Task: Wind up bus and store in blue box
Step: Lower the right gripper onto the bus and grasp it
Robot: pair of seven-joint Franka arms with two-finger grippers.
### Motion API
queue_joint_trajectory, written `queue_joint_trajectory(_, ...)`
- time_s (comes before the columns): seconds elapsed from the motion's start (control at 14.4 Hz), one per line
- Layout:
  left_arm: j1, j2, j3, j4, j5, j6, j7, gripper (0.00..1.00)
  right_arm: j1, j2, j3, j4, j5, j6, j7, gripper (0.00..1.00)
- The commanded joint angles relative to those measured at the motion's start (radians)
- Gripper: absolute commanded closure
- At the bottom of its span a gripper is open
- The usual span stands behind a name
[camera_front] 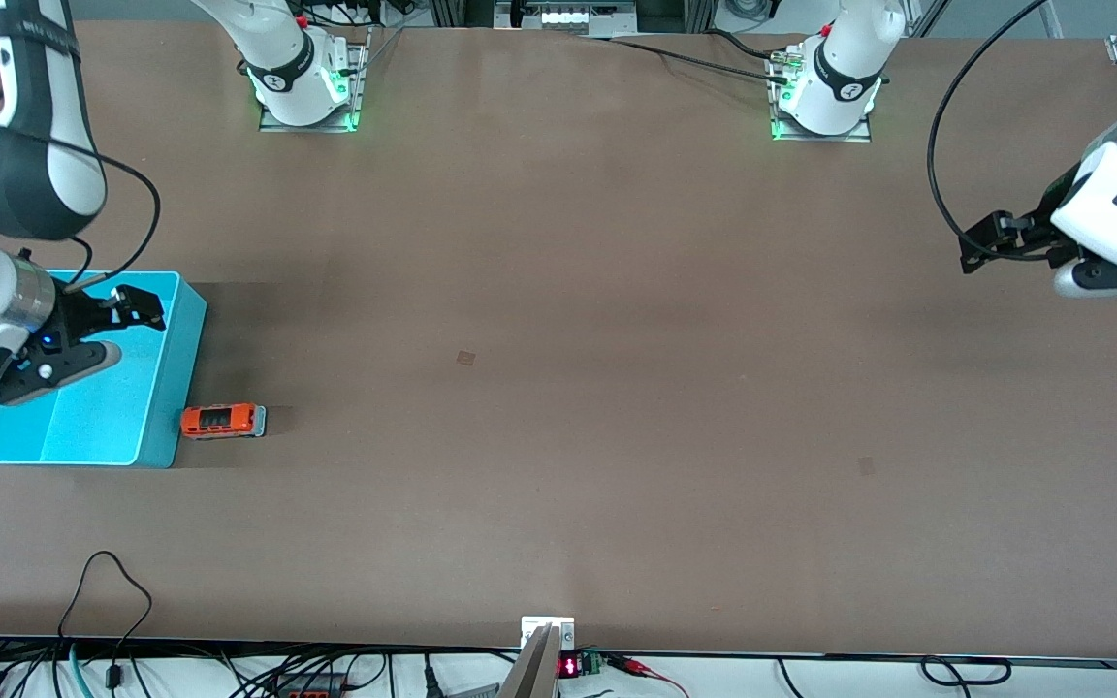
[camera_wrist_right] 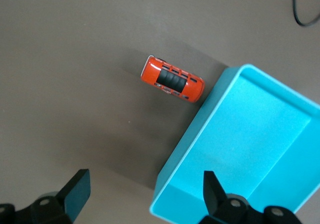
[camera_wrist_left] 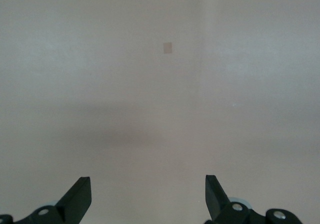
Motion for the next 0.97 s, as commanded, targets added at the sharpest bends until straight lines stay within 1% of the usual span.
queue_joint_trajectory(0.0,-0.027,-0.031,0.008,-0.027,-0.009,-0.001,-0.008,0.00,-0.005,0.074,-0.001,0.061,0.019,0.019,-0.132,0.00)
queue_joint_trajectory(0.21,-0.029,-0.029,0.008,-0.015,-0.010,-0.004,0.050,0.00,0.002,0.142,-0.001,0.062,0.016,0.096,-0.216,0.00)
queue_joint_trajectory(0.35,-0.028,-0.028,0.009,-0.015,-0.030,-0.012,0.053,0.00,0.006,0.185,-0.001,0.056,0.016,0.203,-0.284,0.00)
queue_joint_trajectory(0.42,-0.024,-0.028,0.011,-0.010,-0.041,-0.014,0.053,0.00,0.005,0.203,-0.001,0.053,0.014,0.225,-0.320,0.00)
queue_joint_trajectory(0.7,-0.021,-0.028,0.011,-0.003,-0.043,-0.038,0.056,0.00,0.005,0.267,-0.001,0.053,0.013,0.282,-0.515,0.00)
queue_joint_trajectory(0.91,-0.017,-0.012,0.011,0.019,-0.043,-0.038,0.056,0.00,0.005,0.318,-0.001,0.051,0.013,0.390,-0.734,0.00)
